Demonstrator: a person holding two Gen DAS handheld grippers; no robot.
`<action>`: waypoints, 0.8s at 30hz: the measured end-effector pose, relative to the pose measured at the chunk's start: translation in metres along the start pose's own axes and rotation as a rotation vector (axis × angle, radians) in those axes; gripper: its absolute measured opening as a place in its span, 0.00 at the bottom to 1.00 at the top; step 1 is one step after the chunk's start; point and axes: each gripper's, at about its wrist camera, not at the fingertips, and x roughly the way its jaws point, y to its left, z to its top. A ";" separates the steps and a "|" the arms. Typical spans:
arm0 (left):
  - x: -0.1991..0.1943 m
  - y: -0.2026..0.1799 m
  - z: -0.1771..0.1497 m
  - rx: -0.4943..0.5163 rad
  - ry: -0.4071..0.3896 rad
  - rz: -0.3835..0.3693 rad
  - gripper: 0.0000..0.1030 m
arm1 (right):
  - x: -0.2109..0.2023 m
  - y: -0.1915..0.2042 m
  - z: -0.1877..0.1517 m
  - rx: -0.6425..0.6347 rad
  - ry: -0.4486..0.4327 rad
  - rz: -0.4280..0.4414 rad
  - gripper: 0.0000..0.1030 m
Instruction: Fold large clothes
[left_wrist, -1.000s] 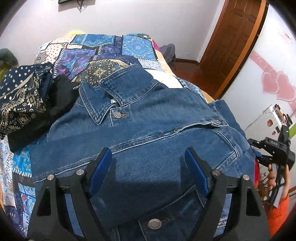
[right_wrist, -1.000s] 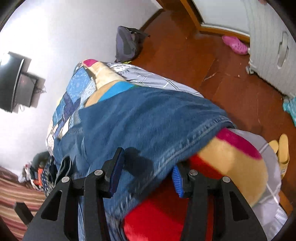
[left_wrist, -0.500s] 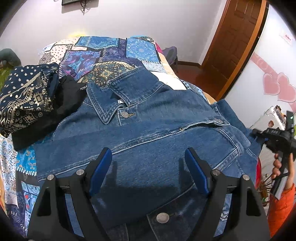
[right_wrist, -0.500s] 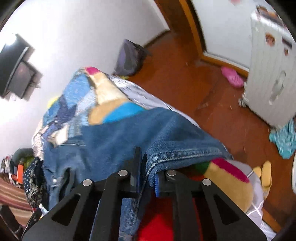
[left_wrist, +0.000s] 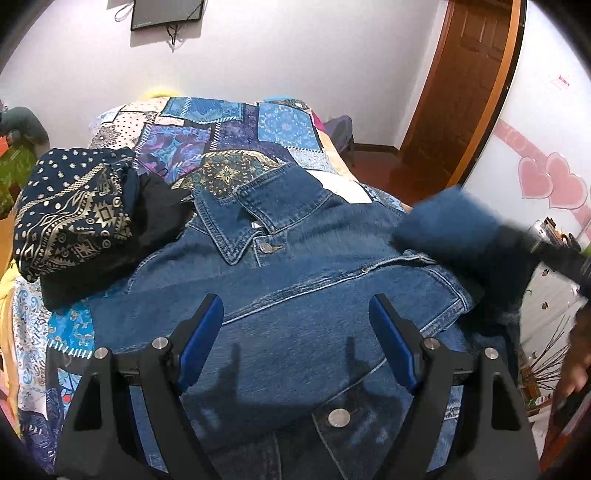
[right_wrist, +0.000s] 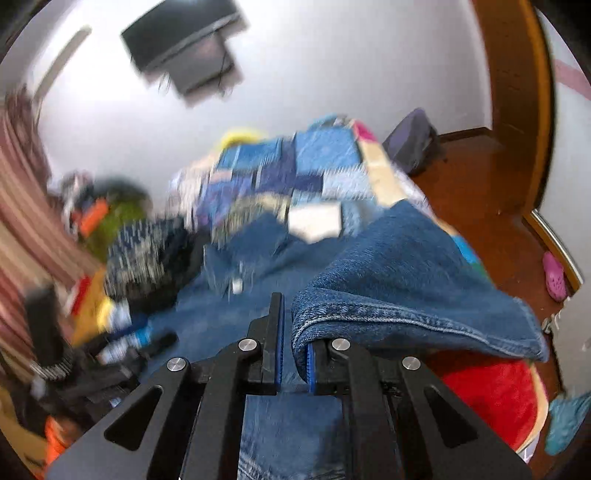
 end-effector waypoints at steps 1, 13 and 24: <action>-0.001 0.001 0.000 -0.001 -0.002 0.000 0.78 | 0.010 0.002 -0.006 -0.010 0.034 -0.005 0.08; -0.015 0.006 -0.002 -0.017 -0.025 0.031 0.78 | 0.002 -0.006 -0.029 0.020 0.148 -0.017 0.15; -0.017 -0.004 0.003 -0.037 -0.041 0.028 0.84 | -0.048 -0.067 -0.023 0.253 -0.008 -0.123 0.57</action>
